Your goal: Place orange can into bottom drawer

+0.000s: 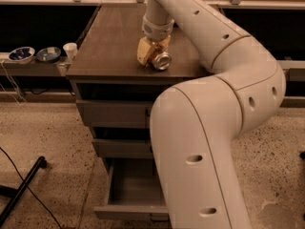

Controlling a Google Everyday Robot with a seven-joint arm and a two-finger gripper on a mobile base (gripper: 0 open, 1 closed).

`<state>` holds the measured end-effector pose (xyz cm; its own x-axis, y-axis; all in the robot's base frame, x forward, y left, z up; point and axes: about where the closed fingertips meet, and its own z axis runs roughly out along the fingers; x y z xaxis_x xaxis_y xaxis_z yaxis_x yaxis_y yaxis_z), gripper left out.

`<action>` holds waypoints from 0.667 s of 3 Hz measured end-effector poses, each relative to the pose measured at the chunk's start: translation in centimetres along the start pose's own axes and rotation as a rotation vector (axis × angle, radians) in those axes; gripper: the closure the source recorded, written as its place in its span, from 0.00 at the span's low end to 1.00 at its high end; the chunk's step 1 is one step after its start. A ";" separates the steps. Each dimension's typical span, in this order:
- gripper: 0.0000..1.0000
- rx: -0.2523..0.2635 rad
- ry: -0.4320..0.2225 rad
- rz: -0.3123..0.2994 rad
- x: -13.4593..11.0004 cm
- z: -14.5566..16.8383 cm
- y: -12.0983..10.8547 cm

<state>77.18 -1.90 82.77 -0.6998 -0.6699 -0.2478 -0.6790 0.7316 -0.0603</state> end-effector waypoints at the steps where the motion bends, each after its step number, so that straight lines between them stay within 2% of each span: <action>1: 0.66 -0.040 -0.030 -0.099 -0.9 -0.4 1.3; 2: 0.89 -0.067 -0.058 -0.257 -1.3 -2.4 3.1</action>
Offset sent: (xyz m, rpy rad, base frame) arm -0.0478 0.0387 0.0628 0.0203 -0.0720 0.5209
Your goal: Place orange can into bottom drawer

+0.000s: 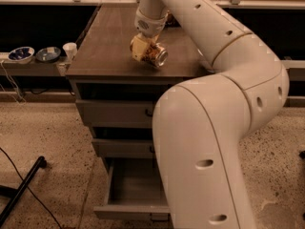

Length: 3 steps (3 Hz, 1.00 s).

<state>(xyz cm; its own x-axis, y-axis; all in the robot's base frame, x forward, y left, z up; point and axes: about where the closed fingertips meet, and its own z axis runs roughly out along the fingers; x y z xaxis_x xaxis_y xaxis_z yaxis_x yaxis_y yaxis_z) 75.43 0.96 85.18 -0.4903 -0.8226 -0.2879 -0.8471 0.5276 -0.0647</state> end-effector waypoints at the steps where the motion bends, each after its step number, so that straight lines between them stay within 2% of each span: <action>1: 1.00 -0.053 -0.044 -0.194 0.2 -3.3 2.9; 2: 1.00 -0.126 -0.206 -0.373 3.3 -7.1 6.4; 3: 1.00 -0.121 -0.188 -0.362 4.2 -6.5 5.7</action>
Offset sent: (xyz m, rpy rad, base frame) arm -0.1579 -0.0531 0.0719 0.3271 -0.1637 0.5617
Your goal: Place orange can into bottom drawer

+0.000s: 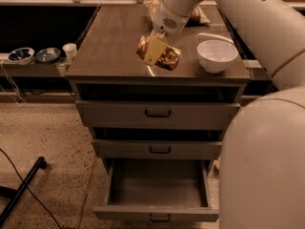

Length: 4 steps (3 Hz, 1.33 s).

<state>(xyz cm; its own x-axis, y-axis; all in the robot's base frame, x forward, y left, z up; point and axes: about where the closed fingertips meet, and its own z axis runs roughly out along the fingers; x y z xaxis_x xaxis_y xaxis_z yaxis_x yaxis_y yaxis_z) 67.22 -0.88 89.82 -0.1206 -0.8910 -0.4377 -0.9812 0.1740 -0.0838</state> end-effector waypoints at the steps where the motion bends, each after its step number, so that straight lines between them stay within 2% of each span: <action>1: 1.00 -0.004 -0.016 0.008 0.1 1.1 0.3; 2: 1.00 0.030 -0.047 -0.055 0.5 1.6 3.9; 3: 1.00 -0.032 -0.016 -0.133 2.2 4.6 8.8; 4: 1.00 -0.092 0.024 -0.130 3.8 7.1 10.8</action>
Offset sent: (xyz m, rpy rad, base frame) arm -0.0902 0.0197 -0.0900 -0.0086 0.0061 0.0947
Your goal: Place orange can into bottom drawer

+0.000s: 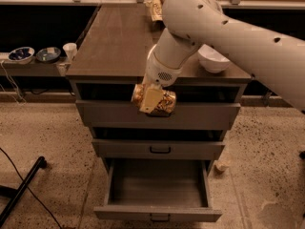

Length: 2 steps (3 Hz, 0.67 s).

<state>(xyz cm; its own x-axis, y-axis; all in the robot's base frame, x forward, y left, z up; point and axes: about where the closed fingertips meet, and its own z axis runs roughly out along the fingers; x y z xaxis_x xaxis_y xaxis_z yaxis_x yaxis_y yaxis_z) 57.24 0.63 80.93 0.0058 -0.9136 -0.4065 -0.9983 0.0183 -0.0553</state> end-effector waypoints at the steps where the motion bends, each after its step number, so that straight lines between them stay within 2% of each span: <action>1: 1.00 -0.023 0.082 -0.004 1.0 2.1 0.1; 2: 1.00 0.000 0.120 -0.049 3.0 3.8 2.1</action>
Offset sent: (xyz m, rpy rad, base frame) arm -0.1003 -0.0725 -0.1808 -0.2396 0.0471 0.0566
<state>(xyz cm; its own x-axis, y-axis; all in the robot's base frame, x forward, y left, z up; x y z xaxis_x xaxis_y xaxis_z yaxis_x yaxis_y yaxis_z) 55.37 -0.56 76.12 0.0472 -0.9553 -0.2918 -0.9970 -0.0270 -0.0727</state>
